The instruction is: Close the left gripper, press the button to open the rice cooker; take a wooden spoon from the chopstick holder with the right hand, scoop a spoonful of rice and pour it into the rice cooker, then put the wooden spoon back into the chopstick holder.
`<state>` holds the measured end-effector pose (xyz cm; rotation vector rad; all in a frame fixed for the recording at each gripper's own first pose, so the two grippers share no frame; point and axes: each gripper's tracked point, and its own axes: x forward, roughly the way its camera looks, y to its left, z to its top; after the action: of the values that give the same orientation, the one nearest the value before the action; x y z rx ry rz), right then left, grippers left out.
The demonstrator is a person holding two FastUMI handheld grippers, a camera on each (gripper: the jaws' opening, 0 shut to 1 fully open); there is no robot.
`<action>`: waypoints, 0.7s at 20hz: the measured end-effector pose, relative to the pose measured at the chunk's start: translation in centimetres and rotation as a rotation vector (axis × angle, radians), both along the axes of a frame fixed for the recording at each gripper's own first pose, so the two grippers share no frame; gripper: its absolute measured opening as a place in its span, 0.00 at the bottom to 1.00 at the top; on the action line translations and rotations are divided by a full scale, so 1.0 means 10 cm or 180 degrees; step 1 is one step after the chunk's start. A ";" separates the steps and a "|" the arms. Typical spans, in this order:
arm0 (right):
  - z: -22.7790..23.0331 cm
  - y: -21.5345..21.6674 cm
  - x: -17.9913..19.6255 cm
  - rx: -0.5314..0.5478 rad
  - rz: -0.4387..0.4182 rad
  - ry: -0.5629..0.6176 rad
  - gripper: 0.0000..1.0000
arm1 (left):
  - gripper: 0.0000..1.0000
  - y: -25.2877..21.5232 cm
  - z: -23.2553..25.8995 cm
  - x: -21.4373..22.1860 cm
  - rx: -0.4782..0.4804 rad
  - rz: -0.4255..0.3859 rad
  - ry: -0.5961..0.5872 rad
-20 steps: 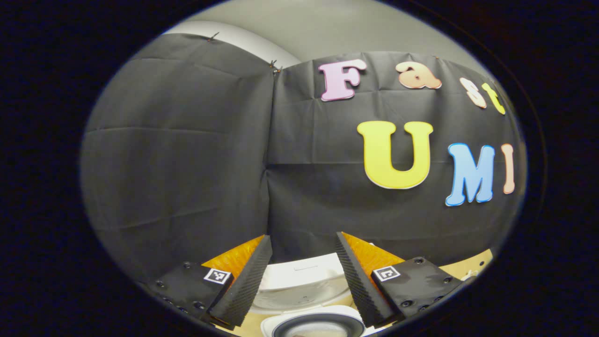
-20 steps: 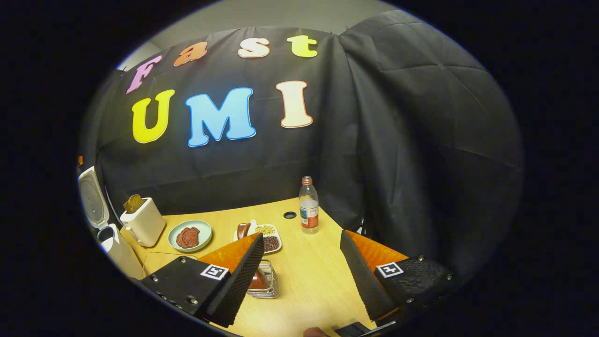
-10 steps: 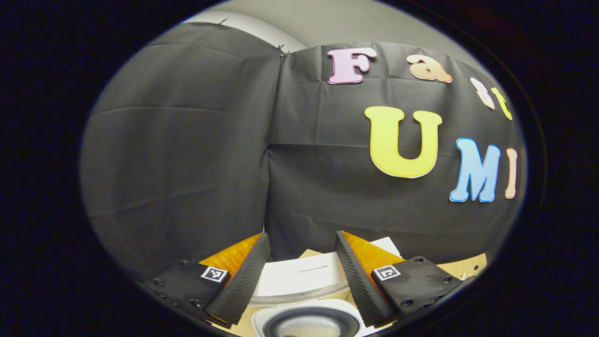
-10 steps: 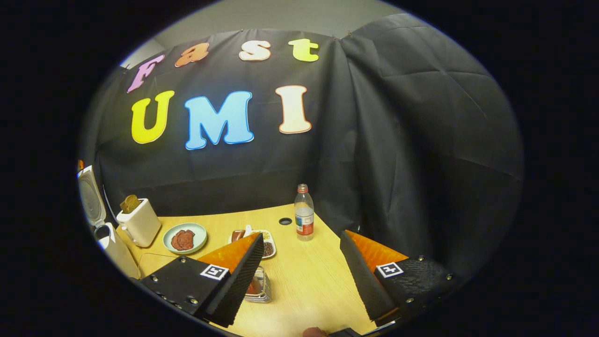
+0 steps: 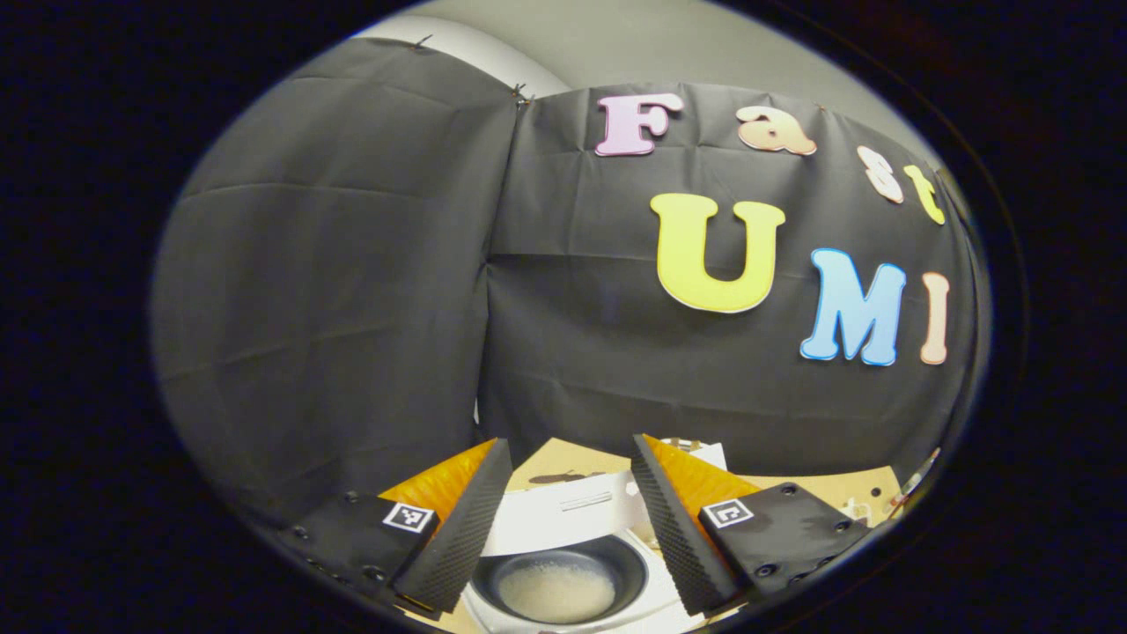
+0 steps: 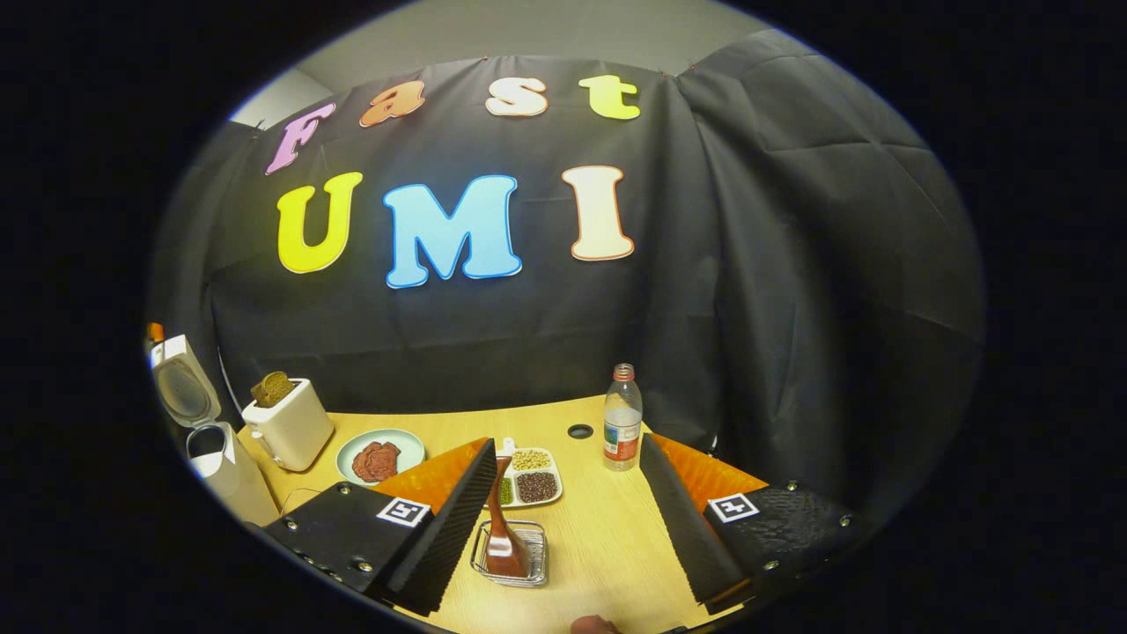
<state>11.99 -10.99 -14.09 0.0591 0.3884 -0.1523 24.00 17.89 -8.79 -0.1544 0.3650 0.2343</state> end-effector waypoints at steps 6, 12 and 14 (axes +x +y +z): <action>-0.03 0.15 0.05 -0.0004 0.0140 0.0023 0.99 | 0.95 -0.38 -0.48 -0.48 -0.0026 -0.0147 0.0208; -0.10 0.18 0.03 -0.0049 0.0192 0.0077 0.99 | 0.92 -0.57 -0.97 -0.74 -0.0233 -0.0125 0.0420; -0.11 0.17 0.02 -0.0057 0.0190 0.0089 0.99 | 0.95 -0.62 -1.13 -0.81 -0.0329 -0.0112 0.0507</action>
<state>12.19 -9.30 -15.21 0.0277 0.4163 -0.0976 15.94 11.72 -20.06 -0.2316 0.5379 0.1934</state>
